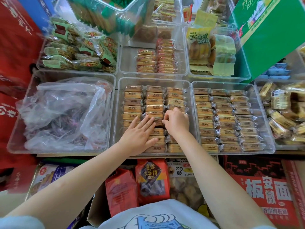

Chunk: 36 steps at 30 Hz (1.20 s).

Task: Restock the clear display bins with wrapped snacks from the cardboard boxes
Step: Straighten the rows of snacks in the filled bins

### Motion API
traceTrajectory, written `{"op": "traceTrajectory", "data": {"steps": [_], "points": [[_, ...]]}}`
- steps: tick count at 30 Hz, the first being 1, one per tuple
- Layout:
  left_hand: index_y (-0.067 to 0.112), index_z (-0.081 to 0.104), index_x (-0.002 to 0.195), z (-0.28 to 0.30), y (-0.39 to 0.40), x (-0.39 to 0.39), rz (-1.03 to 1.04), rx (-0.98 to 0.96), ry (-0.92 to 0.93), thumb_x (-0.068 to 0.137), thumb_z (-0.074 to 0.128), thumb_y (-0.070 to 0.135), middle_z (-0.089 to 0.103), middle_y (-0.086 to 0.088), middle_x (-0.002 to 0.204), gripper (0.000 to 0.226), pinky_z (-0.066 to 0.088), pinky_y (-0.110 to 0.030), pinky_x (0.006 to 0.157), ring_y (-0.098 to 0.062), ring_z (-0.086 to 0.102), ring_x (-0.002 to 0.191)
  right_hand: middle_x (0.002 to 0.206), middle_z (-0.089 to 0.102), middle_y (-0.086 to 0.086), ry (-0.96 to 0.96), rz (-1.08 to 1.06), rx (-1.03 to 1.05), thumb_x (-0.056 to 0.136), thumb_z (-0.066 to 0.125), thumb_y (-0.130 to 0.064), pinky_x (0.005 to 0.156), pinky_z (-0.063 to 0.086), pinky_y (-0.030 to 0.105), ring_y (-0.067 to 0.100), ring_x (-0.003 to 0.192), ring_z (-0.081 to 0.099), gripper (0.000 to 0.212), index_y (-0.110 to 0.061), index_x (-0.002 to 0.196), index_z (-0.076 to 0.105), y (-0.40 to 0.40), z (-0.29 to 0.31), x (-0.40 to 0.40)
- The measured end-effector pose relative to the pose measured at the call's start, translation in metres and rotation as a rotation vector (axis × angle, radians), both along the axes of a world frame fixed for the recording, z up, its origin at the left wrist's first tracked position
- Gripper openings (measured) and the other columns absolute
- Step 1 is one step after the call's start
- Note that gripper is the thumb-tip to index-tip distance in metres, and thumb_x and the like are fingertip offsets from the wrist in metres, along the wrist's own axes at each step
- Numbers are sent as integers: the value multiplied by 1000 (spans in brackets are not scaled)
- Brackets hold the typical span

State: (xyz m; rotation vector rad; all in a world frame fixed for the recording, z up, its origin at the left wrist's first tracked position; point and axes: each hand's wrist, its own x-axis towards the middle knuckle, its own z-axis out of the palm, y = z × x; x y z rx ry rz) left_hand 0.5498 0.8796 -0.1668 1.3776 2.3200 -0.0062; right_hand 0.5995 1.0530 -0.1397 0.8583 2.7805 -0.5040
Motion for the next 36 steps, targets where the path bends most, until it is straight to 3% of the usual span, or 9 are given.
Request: {"op": "traceTrajectory", "data": {"steps": [2, 4, 9, 15, 19, 24, 28, 33, 36], "points": [[21, -1, 160, 0, -1, 1, -5, -13, 15, 90, -10, 71, -13, 2, 166, 87, -14, -46, 123, -16, -22, 151, 104, 55, 1, 69, 70, 17, 95, 63, -28, 74, 43, 34, 26, 90, 58, 10, -19, 99, 60, -7, 4, 10], [21, -2, 160, -1, 0, 2, -5, -19, 16, 85, -15, 72, -13, 2, 167, 92, -13, -47, 124, -17, -23, 151, 103, 52, 1, 65, 148, -18, 97, 60, -30, 70, 47, 34, 23, 83, 58, 12, -18, 98, 61, -12, 8, 25], [20, 0, 161, -2, -1, 3, 3, -21, 33, 84, -16, 72, -11, 2, 167, 94, -10, -47, 124, -16, -21, 152, 127, 49, 7, -205, 155, 15, 100, 53, -44, 88, 48, 40, 27, 107, 61, 37, -20, 128, 59, -17, 9, 42], [22, 4, 161, 8, -8, 16, 79, 79, -37, 89, -2, 75, -11, 6, 167, 90, -12, -44, 124, -12, -24, 151, 136, 54, 5, -129, -36, -137, 95, 66, -36, 86, 51, 39, 26, 108, 62, 15, -24, 102, 72, -16, 10, 28], [24, 11, 161, 7, -28, 33, 91, 134, -39, 96, 5, 72, -2, 8, 168, 81, -15, -39, 123, -9, -21, 151, 142, 52, 3, -128, -35, -81, 94, 66, -36, 79, 53, 38, 27, 106, 64, 14, -23, 95, 72, -15, 10, 20], [24, 12, 161, 4, -33, 34, 127, 68, -55, 94, 3, 72, 1, 8, 168, 83, -9, -45, 125, -10, -18, 152, 133, 58, 3, -116, -46, -54, 95, 66, -36, 81, 51, 37, 28, 106, 63, 14, -24, 90, 71, -11, 0, 23], [24, 11, 162, 4, -32, 35, 131, 45, -46, 95, 5, 73, 1, 8, 168, 83, -7, -47, 125, -12, -18, 153, 103, 58, 2, -109, 133, 49, 99, 58, -38, 82, 52, 40, 31, 95, 64, 23, -19, 97, 71, -15, 1, 29], [25, 12, 162, 10, -32, 37, 162, 41, -23, 91, 0, 75, 0, 9, 168, 87, -11, -43, 123, -10, -19, 152, 111, 60, 2, -18, 153, 0, 99, 56, -41, 84, 49, 39, 27, 98, 62, 30, -19, 114, 69, -13, 15, 46], [28, 15, 161, 14, -42, 46, 184, 112, 4, 92, -1, 74, 1, 10, 168, 84, -8, -41, 125, -9, -20, 152, 110, 59, 2, 78, 103, -55, 100, 56, -33, 76, 51, 35, 21, 91, 60, 22, -17, 109, 67, -21, 21, 65]]}}
